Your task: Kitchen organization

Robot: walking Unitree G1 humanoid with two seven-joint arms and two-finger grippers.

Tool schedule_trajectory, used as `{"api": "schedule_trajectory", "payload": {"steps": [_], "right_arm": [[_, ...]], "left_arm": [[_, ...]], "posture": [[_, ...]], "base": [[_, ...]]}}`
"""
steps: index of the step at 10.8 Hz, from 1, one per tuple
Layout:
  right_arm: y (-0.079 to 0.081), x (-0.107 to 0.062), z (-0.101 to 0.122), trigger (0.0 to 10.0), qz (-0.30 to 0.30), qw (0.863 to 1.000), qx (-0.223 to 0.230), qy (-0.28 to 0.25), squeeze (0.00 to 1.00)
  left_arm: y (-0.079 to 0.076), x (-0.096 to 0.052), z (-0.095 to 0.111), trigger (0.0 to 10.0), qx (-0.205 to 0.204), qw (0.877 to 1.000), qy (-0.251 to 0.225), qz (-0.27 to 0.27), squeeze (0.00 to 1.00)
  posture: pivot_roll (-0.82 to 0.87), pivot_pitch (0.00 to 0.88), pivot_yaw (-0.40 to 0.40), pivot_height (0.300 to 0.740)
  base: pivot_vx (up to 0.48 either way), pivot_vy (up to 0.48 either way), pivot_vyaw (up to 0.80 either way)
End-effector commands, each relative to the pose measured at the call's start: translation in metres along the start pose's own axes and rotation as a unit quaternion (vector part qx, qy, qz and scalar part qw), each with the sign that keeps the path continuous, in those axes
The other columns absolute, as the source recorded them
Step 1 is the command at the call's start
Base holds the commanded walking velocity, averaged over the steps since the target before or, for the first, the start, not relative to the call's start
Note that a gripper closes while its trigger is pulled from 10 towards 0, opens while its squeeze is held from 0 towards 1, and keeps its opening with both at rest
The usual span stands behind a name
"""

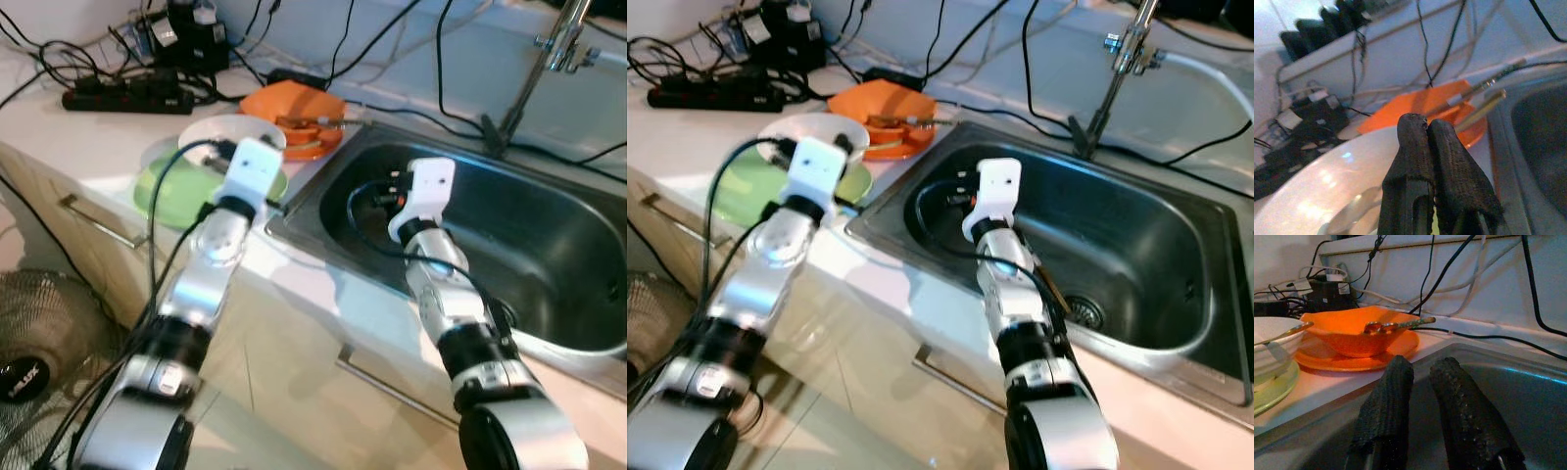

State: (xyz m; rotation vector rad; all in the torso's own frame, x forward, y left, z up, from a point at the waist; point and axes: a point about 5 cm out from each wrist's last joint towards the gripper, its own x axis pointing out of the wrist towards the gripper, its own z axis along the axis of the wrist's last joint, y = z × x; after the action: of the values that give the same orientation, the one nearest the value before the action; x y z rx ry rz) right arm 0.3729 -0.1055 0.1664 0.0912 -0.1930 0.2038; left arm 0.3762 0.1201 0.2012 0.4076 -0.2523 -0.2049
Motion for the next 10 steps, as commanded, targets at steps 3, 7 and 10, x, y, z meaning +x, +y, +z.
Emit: {"api": "schedule_trajectory", "payload": {"steps": [3,7,10], "right_arm": [[-0.004,-0.009,-0.002,10.0,-0.013,1.0,0.002,-0.002,0.0],[-0.001,-0.015,-0.005,10.0,-0.017,1.0,0.005,0.004,0.0],[0.004,-0.016,-0.006,10.0,-0.015,1.0,0.011,0.007,0.0]], "left_arm": [[-0.011,0.016,0.012,10.0,0.035,0.998,-0.021,-0.045,1.0],[-0.015,0.023,0.019,10.0,0.081,0.994,-0.03,-0.073,0.33],[-0.011,0.028,0.021,10.0,0.115,0.99,-0.029,-0.072,0.0]], "posture": [[0.18,0.073,-0.021,0.74],[0.18,0.101,-0.009,0.74],[0.19,0.101,-0.002,0.74]], "base": [[0.0,0.0,0.0],[0.0,0.0,0.0],[0.0,0.0,0.0]]}}
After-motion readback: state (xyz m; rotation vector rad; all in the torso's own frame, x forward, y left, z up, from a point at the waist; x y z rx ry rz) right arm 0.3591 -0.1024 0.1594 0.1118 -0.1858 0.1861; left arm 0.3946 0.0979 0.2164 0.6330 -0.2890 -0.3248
